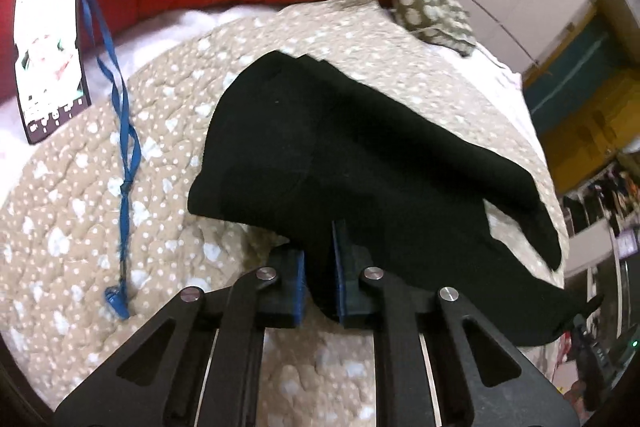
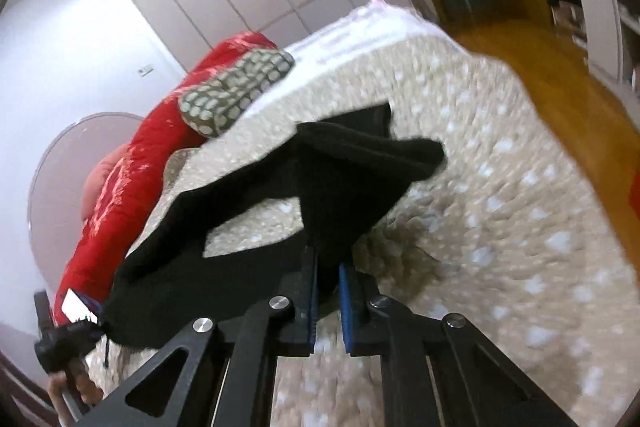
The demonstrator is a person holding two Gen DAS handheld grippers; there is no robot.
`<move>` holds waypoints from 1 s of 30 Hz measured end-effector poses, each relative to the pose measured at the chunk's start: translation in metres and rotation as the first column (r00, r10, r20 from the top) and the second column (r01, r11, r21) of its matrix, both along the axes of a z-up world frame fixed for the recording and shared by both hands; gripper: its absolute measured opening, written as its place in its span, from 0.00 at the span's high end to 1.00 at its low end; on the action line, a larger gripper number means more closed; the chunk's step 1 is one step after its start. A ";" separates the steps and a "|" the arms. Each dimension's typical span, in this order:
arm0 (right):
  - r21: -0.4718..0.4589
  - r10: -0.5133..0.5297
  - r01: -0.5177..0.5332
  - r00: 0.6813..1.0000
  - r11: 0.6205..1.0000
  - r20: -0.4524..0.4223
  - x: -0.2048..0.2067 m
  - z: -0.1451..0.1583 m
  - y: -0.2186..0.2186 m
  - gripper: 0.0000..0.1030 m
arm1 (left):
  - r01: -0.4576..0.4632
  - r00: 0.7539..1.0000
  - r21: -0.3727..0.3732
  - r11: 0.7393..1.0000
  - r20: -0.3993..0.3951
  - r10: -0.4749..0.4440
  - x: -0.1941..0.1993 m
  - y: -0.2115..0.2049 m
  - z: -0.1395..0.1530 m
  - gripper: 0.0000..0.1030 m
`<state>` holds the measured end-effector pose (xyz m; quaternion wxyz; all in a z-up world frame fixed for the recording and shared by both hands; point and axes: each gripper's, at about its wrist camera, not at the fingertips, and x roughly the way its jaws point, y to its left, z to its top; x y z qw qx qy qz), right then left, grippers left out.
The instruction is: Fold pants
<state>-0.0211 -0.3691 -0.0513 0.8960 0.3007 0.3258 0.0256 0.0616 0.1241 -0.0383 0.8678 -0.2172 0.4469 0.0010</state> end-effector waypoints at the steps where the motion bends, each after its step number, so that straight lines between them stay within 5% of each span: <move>1: -0.005 0.011 -0.011 1.000 1.000 0.007 -0.008 0.007 -0.001 0.92 | 0.005 1.000 0.001 1.000 -0.002 -0.005 -0.004 0.000 0.002 0.91; 4: -0.008 0.028 -0.028 0.999 1.000 0.036 -0.036 0.024 -0.004 0.92 | 0.027 1.000 -0.016 0.999 0.000 -0.027 -0.021 0.004 0.008 0.93; 8: 0.013 0.045 -0.046 0.998 0.999 0.032 -0.064 0.027 -0.007 0.92 | -0.003 1.000 0.051 0.999 0.023 0.002 -0.049 0.018 0.016 0.95; 12: 0.026 0.004 -0.001 0.993 1.000 -0.116 -0.048 -0.017 -0.017 0.90 | -0.023 0.999 0.102 0.995 -0.032 0.026 -0.043 0.022 -0.001 0.95; 14: -0.033 -0.042 0.035 0.970 0.999 -0.240 -0.032 -0.040 -0.020 0.73 | -0.007 0.999 0.113 0.994 -0.044 0.012 -0.044 0.020 -0.003 0.95; 21: -0.249 -0.090 0.059 0.989 0.967 -0.115 -0.034 0.025 -0.003 0.65 | 0.010 1.000 0.154 0.988 -0.001 -0.010 -0.042 0.012 0.016 0.94; 26: -0.222 0.114 -0.108 0.993 0.969 0.012 0.013 0.066 0.042 0.57 | 0.037 0.999 0.144 0.989 -0.017 -0.035 -0.010 0.001 0.015 0.73; 30: -0.287 0.369 -0.345 0.929 0.894 0.033 0.088 0.081 0.123 0.55 | 0.047 0.998 0.131 0.990 -0.046 -0.041 0.021 -0.001 0.004 0.73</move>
